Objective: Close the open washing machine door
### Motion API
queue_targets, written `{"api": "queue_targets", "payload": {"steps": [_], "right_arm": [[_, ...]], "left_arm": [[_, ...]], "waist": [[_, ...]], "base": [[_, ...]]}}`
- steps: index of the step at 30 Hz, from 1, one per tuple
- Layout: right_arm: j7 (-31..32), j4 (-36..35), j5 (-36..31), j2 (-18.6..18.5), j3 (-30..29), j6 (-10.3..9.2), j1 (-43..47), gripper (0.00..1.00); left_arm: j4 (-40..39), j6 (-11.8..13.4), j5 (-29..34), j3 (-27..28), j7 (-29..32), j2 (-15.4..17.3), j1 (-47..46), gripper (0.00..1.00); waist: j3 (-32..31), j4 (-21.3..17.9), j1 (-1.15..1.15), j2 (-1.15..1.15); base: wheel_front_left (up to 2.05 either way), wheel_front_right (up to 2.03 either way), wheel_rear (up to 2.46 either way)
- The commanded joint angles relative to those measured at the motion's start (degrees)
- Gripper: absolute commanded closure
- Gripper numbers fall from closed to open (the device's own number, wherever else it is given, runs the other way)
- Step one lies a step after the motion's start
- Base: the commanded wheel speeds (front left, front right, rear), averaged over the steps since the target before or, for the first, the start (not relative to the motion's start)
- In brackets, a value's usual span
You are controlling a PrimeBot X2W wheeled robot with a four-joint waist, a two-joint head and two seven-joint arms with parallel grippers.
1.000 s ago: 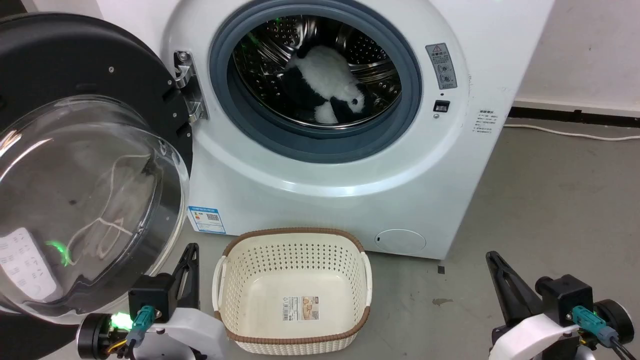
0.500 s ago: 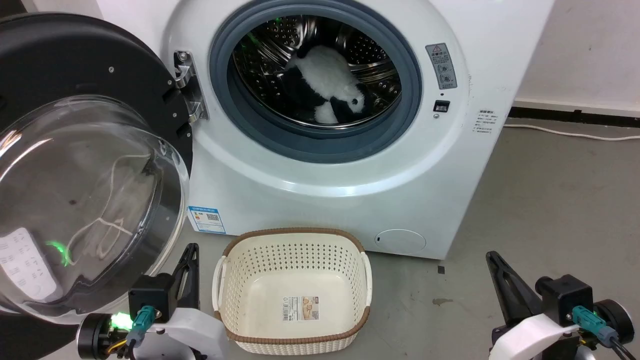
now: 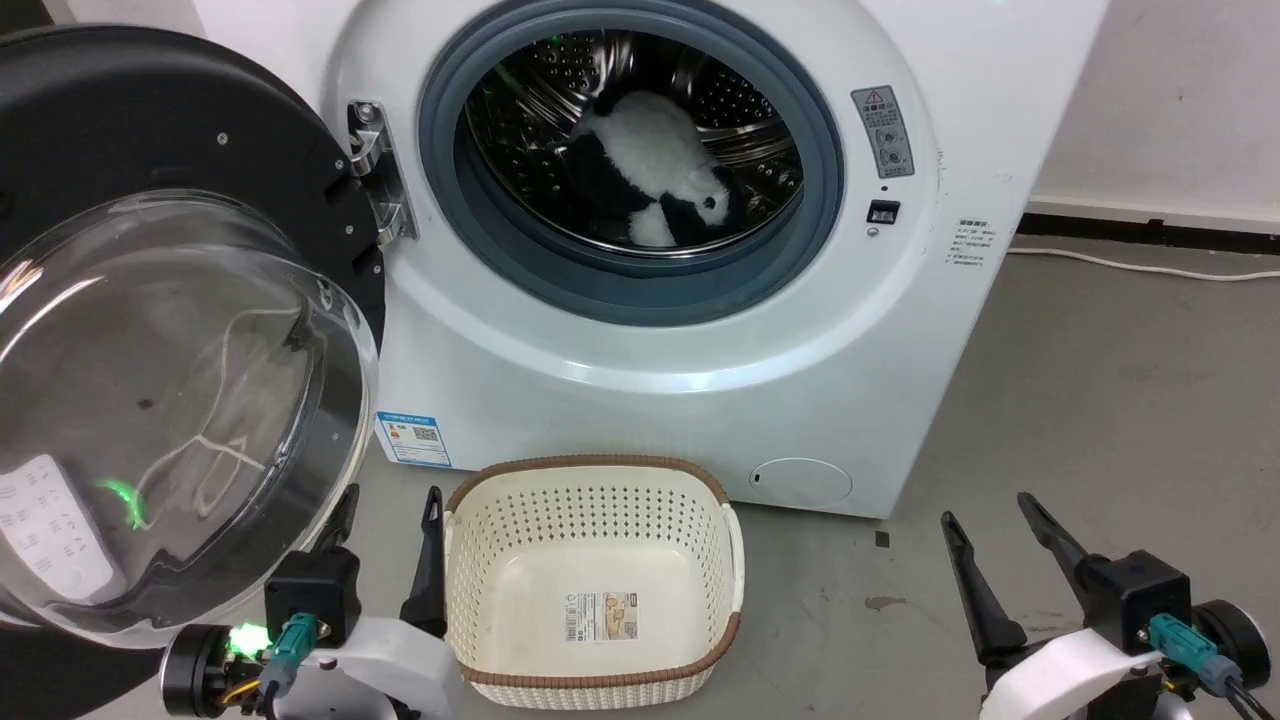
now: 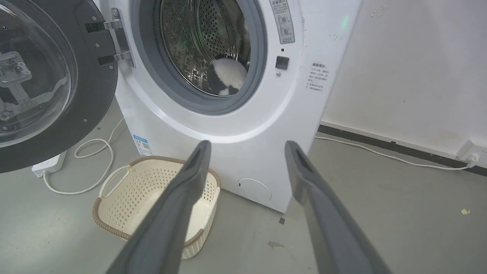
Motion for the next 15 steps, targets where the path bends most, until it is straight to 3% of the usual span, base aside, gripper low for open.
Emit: {"api": "queue_targets", "payload": {"steps": [1,15], "right_arm": [[-0.52,0.1,0.48,-0.05,-0.16,0.0,0.04,0.0],[-2.67,0.27,0.69,0.04,0.62,0.01,0.77,0.0]], "left_arm": [[-0.08,0.19,0.06,-0.1,-0.56,0.07,-0.05,0.0],[-0.09,0.55,0.06,-1.64,-2.71,0.72,0.33,0.0]], "waist": [[-0.02,0.09,0.0,0.0],[-0.66,5.66,0.0,0.0]], "base": [[0.0,0.0,0.0],[0.0,0.0,0.0]]}}
